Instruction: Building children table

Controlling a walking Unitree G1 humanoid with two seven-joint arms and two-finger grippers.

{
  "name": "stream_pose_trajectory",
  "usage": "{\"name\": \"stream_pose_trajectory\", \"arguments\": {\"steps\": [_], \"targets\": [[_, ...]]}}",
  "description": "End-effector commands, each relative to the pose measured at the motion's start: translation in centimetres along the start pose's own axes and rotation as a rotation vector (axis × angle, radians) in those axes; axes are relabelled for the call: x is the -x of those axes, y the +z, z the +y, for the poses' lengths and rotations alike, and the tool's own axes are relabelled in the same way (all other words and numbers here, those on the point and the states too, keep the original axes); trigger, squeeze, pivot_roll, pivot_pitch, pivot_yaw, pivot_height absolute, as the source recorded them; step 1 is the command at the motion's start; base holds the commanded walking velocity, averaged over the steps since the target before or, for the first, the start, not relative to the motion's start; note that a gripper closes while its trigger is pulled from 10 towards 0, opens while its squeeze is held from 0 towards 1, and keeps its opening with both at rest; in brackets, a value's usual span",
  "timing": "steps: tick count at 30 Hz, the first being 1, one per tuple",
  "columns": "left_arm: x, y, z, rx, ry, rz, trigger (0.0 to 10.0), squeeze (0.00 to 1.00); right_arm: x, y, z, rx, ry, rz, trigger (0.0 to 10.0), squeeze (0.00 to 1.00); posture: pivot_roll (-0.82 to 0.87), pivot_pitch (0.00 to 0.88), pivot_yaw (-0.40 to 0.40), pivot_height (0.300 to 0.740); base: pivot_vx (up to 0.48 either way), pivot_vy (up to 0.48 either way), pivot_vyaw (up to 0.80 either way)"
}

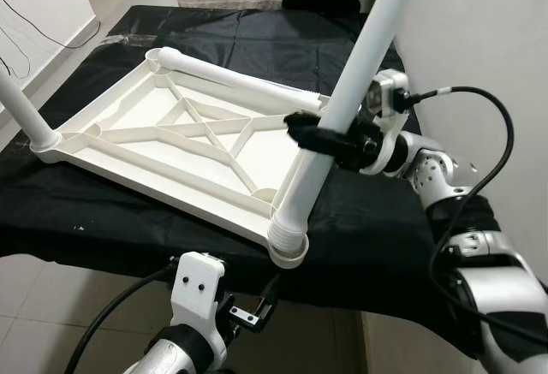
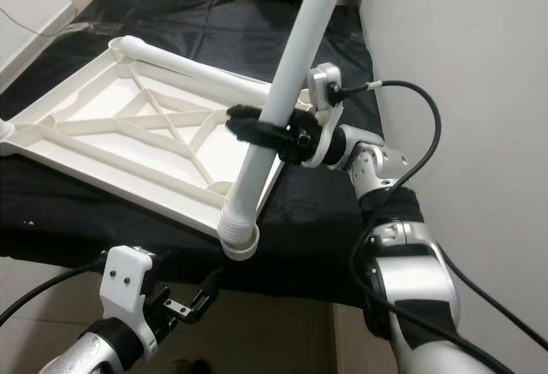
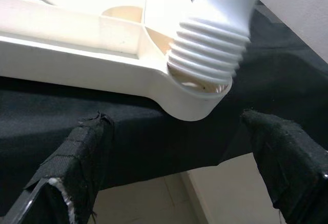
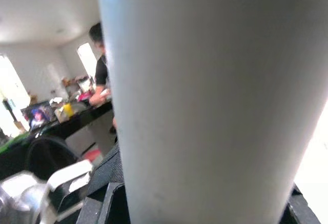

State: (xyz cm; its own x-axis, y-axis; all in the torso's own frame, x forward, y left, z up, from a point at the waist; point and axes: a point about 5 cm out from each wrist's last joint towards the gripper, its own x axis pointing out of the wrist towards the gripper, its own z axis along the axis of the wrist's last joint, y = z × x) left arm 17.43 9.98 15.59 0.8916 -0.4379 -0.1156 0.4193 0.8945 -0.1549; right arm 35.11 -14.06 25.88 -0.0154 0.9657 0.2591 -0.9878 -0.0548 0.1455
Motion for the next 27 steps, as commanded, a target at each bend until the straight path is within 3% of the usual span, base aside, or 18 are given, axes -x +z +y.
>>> {"name": "stream_pose_trajectory", "arguments": {"steps": [1, 8, 13, 18, 21, 27], "targets": [[0.2, -0.3, 0.0, 0.000, 0.003, 0.022, 10.0, 0.00, -0.3, -0.2, 0.3, 0.000, 0.032, 0.027, 10.0, 0.00, 0.15, 0.230, -0.018, 0.740, 0.000, 0.000, 0.00], [0.1, -0.2, 0.1, -0.009, 0.010, 0.026, 10.0, 0.00, 0.0, -1.7, 0.3, 0.034, -0.013, 0.132, 10.0, 0.00, 0.15, 0.221, -0.016, 0.740, 0.000, 0.000, 0.00], [-0.2, -0.4, 0.3, -0.021, 0.019, 0.025, 10.0, 0.00, -0.1, -1.9, -0.7, 0.196, -0.190, 0.260, 10.0, 0.00, 0.14, 0.190, -0.020, 0.740, 0.000, 0.000, 0.00], [-0.4, -0.4, 0.4, -0.024, 0.019, 0.023, 10.0, 0.00, -0.2, -2.0, -0.7, 0.235, -0.229, 0.297, 10.0, 0.00, 0.14, 0.183, -0.021, 0.740, 0.000, 0.000, 0.00], [-0.7, -0.3, 0.4, -0.033, 0.021, 0.014, 10.0, 0.00, 0.1, -2.2, -0.7, 0.314, -0.308, 0.349, 10.0, 0.00, 0.13, 0.167, -0.027, 0.740, 0.000, 0.000, 0.00], [-0.9, -0.4, 0.4, -0.036, 0.019, 0.009, 10.0, 0.00, 0.2, -2.3, -1.1, 0.328, -0.424, 0.332, 10.0, 0.00, 0.12, 0.157, -0.026, 0.740, 0.000, 0.000, 0.00]]}}
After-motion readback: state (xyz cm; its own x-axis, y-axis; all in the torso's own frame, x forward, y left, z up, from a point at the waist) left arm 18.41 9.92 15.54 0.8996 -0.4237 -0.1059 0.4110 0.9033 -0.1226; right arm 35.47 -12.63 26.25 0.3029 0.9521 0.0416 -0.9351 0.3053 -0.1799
